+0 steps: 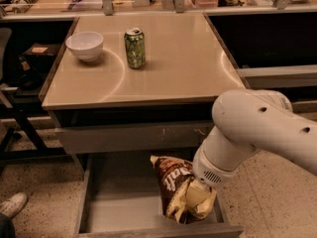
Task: Place brown chip bag into middle drawer
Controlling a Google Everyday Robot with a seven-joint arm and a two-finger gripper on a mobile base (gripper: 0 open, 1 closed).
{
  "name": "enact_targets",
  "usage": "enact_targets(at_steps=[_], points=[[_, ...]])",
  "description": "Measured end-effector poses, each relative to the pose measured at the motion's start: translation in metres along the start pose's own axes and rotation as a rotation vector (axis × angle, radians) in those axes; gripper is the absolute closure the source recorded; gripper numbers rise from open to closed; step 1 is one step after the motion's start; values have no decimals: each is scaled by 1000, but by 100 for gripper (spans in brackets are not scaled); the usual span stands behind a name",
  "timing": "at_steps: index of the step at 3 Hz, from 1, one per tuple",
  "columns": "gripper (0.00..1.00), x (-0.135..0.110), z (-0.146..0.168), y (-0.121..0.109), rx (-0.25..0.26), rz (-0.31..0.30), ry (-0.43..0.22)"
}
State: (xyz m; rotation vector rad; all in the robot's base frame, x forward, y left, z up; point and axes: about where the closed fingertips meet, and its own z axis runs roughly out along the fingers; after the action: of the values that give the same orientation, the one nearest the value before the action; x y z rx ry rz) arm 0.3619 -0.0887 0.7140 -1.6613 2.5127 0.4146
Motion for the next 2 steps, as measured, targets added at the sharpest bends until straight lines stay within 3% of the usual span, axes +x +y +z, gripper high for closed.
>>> enact_targets(at_steps=[1,2], points=[[100,-2,51,-29,-22,60,-107],[100,-2,51,-29,-22,60,-107]])
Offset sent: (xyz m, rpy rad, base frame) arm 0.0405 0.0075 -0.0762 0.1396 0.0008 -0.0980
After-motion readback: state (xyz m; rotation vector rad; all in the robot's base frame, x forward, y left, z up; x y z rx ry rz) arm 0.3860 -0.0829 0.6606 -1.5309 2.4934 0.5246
